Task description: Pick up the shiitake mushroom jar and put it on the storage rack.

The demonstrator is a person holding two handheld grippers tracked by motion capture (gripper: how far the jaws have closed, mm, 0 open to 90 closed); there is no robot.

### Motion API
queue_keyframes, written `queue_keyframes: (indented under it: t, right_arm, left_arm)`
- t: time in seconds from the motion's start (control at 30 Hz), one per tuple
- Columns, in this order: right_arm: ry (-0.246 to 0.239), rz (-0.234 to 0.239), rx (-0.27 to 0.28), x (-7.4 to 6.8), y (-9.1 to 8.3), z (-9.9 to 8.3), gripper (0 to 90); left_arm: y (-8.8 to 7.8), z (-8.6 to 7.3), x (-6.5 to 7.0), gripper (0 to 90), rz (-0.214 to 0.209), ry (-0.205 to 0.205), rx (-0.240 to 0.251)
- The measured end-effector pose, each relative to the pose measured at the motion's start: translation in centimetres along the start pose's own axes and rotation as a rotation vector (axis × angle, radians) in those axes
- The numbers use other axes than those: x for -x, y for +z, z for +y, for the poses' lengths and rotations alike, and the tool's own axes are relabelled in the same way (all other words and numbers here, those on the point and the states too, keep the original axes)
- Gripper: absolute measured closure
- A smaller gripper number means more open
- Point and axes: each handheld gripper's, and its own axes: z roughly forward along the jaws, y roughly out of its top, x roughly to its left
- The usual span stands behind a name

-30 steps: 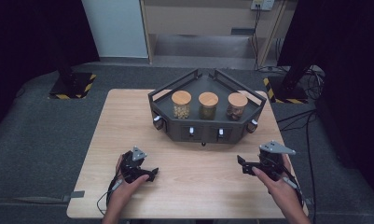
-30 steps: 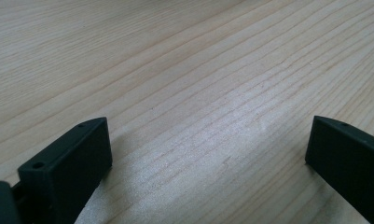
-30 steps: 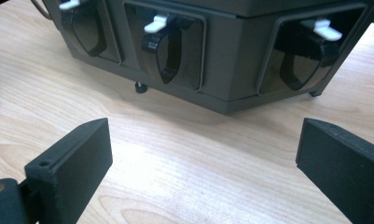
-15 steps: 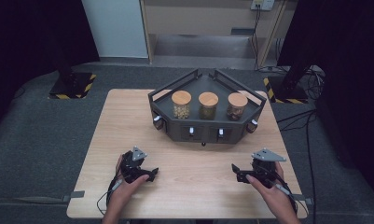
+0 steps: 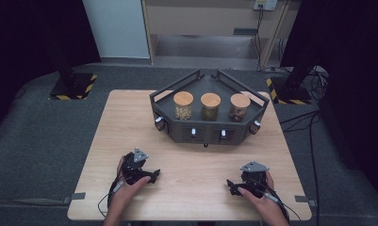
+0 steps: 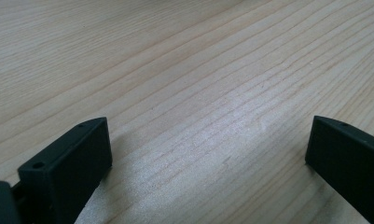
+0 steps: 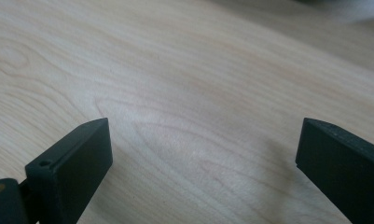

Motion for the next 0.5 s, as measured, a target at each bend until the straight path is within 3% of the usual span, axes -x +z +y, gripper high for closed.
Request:
queue_keyframes:
  t: [0.17,0.33,0.5]
  right_arm:
    - [0.035,0.016,0.004,0.3,0.3,-0.4,2.0]
    - [0.038,0.015,0.039,0.2,0.4,-1.3,0.8]
    - [0.038,0.016,0.04,0.3,0.4,-1.4,0.7]
  left_arm:
    - [0.0,0.0,0.0,0.0,0.0,0.0,0.0]
    - [0.0,0.0,0.0,0.0,0.0,0.0,0.0]
    - [0.0,0.0,0.0,0.0,0.0,0.0,0.0]
